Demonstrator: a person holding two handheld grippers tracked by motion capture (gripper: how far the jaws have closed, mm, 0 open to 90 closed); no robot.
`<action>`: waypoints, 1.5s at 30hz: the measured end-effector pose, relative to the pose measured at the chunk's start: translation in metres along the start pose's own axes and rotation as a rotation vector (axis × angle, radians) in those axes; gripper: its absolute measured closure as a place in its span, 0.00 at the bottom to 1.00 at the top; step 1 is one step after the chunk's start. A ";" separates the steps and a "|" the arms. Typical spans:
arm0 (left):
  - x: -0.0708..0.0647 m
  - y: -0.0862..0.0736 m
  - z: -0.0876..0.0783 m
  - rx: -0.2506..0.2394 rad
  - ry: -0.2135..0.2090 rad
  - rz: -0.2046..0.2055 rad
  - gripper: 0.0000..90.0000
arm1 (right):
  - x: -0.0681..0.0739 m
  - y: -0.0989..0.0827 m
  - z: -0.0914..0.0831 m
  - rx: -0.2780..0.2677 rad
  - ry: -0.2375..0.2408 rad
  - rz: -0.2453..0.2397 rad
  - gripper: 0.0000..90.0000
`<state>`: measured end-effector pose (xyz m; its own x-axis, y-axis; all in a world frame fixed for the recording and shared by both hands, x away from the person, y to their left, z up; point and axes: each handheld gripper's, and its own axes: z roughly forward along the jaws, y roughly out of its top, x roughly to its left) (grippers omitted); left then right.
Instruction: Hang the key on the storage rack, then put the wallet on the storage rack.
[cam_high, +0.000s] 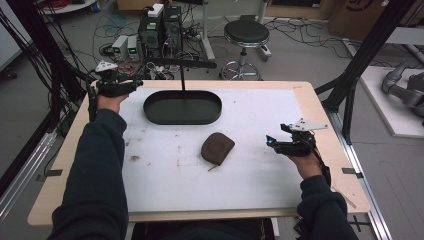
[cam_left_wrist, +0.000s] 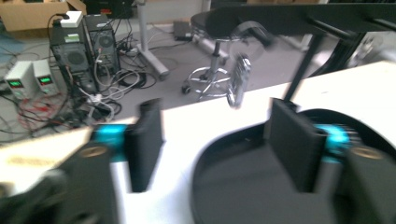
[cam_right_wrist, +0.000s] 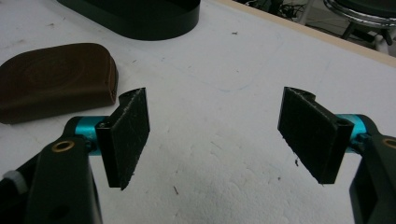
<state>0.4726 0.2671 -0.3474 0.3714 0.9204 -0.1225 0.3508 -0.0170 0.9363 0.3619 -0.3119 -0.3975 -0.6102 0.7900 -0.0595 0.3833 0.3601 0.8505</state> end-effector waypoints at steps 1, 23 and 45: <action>-0.002 -0.006 -0.006 -0.019 -0.007 -0.009 0.21 | 0.001 0.000 0.002 0.007 0.005 0.002 0.27; -0.046 -0.074 -0.089 -0.106 -0.084 0.085 0.20 | 0.030 0.013 0.015 0.001 0.062 -0.039 0.24; -0.045 -0.104 -0.089 -0.027 -0.054 0.133 0.20 | 0.084 0.017 0.058 0.051 0.224 -0.001 0.35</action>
<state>0.3431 0.2618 -0.4096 0.4592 0.8882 -0.0138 0.2724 -0.1259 0.9539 0.3574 -0.2110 -0.4180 -0.7474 0.6615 0.0620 0.4133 0.3898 0.8229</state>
